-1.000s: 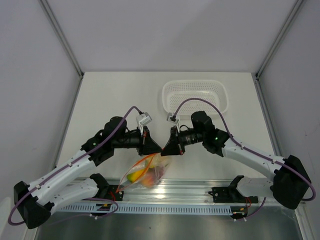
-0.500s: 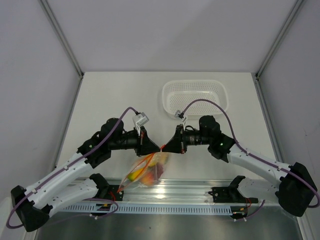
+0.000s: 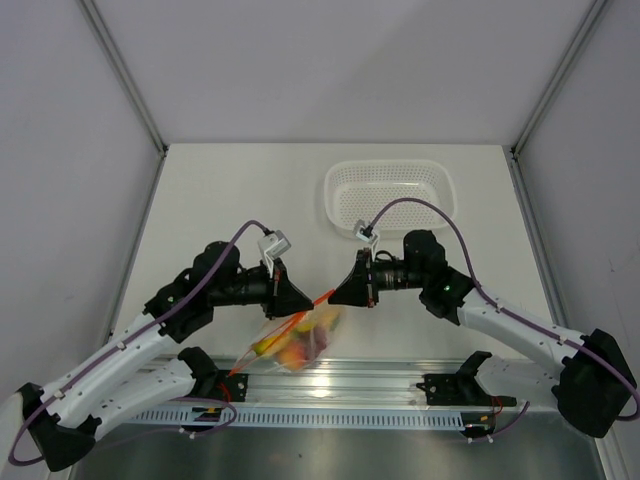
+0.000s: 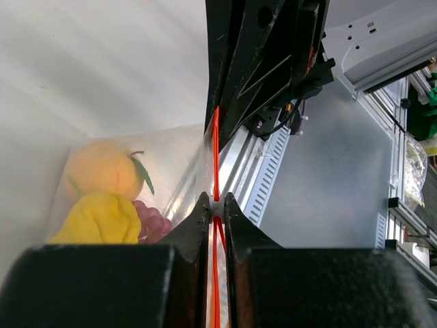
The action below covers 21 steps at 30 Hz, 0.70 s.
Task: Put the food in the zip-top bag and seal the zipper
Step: Zip the zipper food storage bag at the center of the board.
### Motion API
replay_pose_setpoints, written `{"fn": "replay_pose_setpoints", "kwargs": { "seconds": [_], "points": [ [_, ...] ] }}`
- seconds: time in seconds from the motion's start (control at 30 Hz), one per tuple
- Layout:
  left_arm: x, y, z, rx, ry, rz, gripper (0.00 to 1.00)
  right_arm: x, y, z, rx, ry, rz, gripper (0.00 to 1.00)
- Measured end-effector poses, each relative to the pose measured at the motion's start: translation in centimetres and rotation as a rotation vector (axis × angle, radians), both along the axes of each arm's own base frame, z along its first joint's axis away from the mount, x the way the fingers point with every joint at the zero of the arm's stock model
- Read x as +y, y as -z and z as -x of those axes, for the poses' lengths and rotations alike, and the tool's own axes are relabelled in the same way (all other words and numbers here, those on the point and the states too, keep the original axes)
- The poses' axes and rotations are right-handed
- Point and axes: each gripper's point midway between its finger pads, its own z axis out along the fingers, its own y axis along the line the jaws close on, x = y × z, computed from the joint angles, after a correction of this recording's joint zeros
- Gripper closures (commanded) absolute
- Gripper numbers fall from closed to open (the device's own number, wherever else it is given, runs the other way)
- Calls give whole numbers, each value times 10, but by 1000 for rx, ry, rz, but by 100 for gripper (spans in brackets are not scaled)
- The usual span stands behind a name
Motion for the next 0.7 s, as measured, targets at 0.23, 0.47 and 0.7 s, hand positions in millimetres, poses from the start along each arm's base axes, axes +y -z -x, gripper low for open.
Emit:
{"fn": "replay_pose_setpoints", "kwargs": {
  "seconds": [0.23, 0.47, 0.7],
  "points": [
    [3, 5, 6, 25, 12, -17, 100, 4, -16, 11, -140, -92, 44, 64],
    [3, 4, 7, 28, 20, -15, 100, 11, -26, 9, -219, -173, 82, 62],
    [2, 3, 10, 31, 35, -9, 99, 18, -4, 9, -200, -240, 160, 62]
  ]
}}
